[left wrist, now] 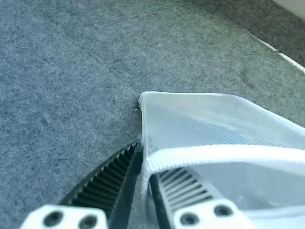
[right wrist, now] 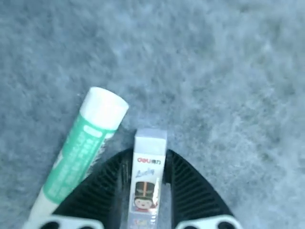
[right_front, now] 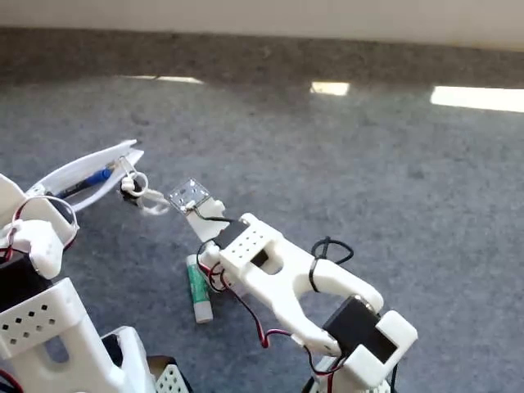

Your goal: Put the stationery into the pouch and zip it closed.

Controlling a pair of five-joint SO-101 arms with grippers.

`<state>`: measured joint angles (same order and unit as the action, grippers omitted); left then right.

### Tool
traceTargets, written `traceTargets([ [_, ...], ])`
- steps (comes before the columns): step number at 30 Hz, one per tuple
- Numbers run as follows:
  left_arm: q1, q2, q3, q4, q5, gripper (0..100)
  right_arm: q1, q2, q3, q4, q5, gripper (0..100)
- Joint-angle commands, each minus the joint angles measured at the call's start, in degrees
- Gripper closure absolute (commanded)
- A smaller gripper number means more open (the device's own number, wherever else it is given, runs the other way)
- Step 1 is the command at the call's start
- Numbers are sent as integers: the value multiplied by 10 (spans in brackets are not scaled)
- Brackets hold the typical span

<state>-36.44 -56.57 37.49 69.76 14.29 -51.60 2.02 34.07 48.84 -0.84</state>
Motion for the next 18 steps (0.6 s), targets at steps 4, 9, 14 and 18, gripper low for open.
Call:
traceTargets([
  [4, -7, 0, -20, 0, 13, 990, 2, -64, -20, 20, 9, 994],
  [9, -7, 0, -20, 1, 13, 992, 6, -94, -22, 20, 8, 994],
  [14, -7, 0, -20, 1, 13, 992, 32, -138, -22, 20, 6, 994],
  [18, -6, -2, -20, 1, 13, 992, 37, -179, -21, 19, 5, 994],
])
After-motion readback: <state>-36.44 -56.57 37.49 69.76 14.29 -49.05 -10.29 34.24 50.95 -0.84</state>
